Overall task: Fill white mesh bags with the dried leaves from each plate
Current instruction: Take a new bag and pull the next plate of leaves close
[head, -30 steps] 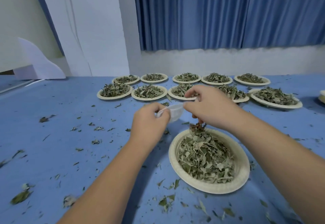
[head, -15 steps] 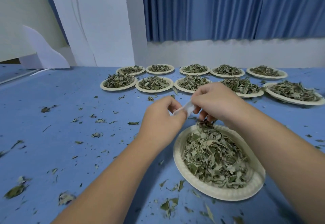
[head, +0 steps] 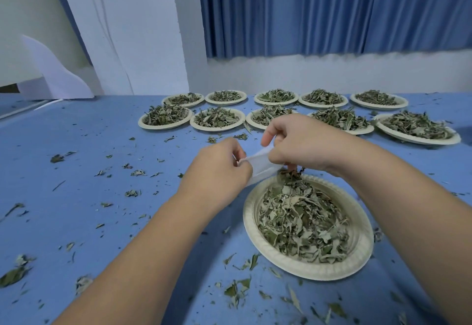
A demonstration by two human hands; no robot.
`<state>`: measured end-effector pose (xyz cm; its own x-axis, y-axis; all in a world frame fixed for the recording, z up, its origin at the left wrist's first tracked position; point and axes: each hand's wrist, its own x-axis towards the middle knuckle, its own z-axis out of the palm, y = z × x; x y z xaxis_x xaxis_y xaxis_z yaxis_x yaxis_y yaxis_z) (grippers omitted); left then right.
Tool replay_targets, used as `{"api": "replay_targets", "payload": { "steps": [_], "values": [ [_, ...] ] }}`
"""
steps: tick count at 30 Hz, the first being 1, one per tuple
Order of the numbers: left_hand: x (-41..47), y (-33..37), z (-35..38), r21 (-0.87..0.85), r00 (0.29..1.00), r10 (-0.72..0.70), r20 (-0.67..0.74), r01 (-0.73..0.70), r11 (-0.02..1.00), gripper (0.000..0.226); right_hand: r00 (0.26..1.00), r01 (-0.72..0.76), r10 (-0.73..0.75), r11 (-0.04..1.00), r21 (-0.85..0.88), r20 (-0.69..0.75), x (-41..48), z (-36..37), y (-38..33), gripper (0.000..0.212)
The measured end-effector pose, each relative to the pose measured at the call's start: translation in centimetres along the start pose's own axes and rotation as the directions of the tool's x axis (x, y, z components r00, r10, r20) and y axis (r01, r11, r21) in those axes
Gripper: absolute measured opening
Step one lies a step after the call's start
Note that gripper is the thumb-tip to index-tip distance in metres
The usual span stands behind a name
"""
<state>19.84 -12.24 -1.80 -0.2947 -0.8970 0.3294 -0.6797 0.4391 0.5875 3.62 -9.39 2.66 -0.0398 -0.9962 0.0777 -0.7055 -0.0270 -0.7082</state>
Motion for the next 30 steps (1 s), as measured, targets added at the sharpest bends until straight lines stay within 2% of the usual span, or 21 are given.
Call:
{"api": "replay_targets", "payload": {
  "steps": [2,5,7,10,13,20,26,30],
  "values": [
    [0.1,-0.2,-0.1,-0.057,0.998,0.000,-0.059,-0.004,0.998,0.011,1.000,-0.011,0.011,1.000,-0.002,0.022,0.0,-0.3,0.2,0.021],
    [0.4,-0.3,-0.3,-0.281,0.991,-0.011,-0.131,-0.026,0.959,0.021,0.999,-0.024,0.025,1.000,-0.014,0.022,-0.1,-1.1,0.4,0.014],
    [0.4,-0.4,-0.4,-0.355,0.986,-0.009,-0.169,-0.053,0.933,0.025,0.999,-0.033,0.034,0.998,-0.046,0.001,-0.1,-1.9,0.7,0.015],
    [0.5,-0.5,-0.5,-0.397,0.972,-0.029,-0.235,-0.068,0.915,0.031,0.997,-0.071,0.072,0.962,-0.262,-0.005,-0.1,-3.2,1.4,0.028],
    [0.7,-0.8,-0.5,-0.371,0.962,-0.044,-0.270,-0.061,0.927,0.031,0.982,-0.108,0.166,0.884,-0.454,0.089,-0.3,-3.1,1.7,0.038],
    [0.9,-1.1,-0.1,-0.319,0.962,-0.052,-0.266,-0.037,0.947,0.028,0.979,-0.070,0.163,0.840,-0.539,0.126,-0.3,-0.9,1.6,0.035],
    [0.7,-1.1,0.2,-0.292,0.969,-0.026,-0.244,-0.048,0.955,0.025,0.984,-0.031,0.120,0.848,-0.529,0.135,0.0,-0.7,2.0,0.005],
    [0.9,-1.1,0.4,-0.266,0.969,-0.006,-0.245,-0.061,0.962,0.024,0.986,-0.007,0.084,0.880,-0.475,0.141,0.0,-1.3,2.1,0.005]
  ]
}}
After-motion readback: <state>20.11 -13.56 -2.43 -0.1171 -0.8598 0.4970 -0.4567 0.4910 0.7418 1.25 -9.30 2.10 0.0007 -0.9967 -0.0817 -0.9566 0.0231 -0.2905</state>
